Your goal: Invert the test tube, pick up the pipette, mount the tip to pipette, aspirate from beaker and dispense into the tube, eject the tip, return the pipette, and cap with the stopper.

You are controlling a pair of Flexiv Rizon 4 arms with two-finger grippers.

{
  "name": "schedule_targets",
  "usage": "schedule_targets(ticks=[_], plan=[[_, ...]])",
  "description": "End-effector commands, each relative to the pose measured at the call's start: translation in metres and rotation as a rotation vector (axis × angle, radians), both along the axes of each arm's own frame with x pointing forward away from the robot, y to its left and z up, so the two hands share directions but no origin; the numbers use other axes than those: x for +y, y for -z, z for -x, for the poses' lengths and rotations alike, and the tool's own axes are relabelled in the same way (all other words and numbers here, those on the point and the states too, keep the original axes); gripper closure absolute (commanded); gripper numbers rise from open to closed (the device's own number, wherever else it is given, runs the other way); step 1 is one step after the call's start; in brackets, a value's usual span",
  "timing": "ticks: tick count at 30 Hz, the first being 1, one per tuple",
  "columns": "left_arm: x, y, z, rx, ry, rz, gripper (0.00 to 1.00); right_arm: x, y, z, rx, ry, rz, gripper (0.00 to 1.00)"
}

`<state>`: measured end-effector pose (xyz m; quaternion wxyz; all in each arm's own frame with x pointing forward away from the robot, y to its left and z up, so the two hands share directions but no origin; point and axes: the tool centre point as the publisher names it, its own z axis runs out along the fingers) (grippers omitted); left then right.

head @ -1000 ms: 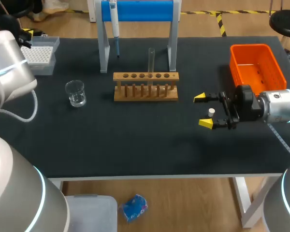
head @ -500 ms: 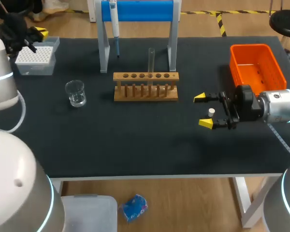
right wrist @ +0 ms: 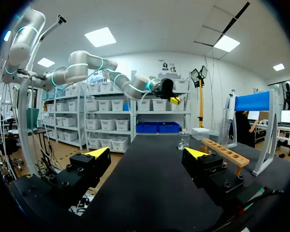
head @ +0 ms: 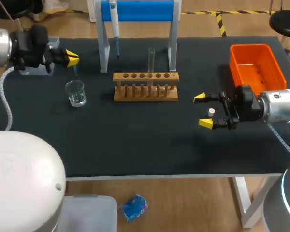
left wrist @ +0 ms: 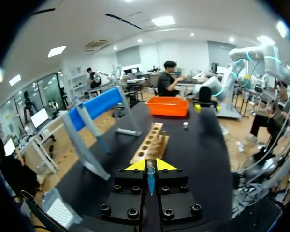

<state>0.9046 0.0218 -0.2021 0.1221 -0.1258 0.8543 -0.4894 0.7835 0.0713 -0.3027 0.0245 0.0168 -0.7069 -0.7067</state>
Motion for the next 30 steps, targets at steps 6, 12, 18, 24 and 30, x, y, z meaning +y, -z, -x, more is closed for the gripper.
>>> schedule_targets(ticks=[6,12,18,24,30], plan=[[-0.046,0.0,0.027,0.132,0.031,-0.024,1.0,0.0,0.0,0.001,-0.001,0.0,0.0,0.0],[-0.046,0.0,0.027,0.132,0.031,-0.024,1.0,0.0,0.0,0.001,-0.001,0.0,0.0,0.0],[-0.046,0.0,0.027,0.132,0.031,-0.024,1.0,0.0,0.0,0.001,-0.001,0.0,0.0,0.0],[-0.053,-0.001,0.03,0.13,0.041,-0.011,1.0,0.0,0.0,0.001,-0.001,0.0,0.0,0.0],[-0.091,0.001,0.049,0.12,0.073,0.048,1.0,0.0,0.0,0.001,-0.001,0.0,0.0,0.0]])
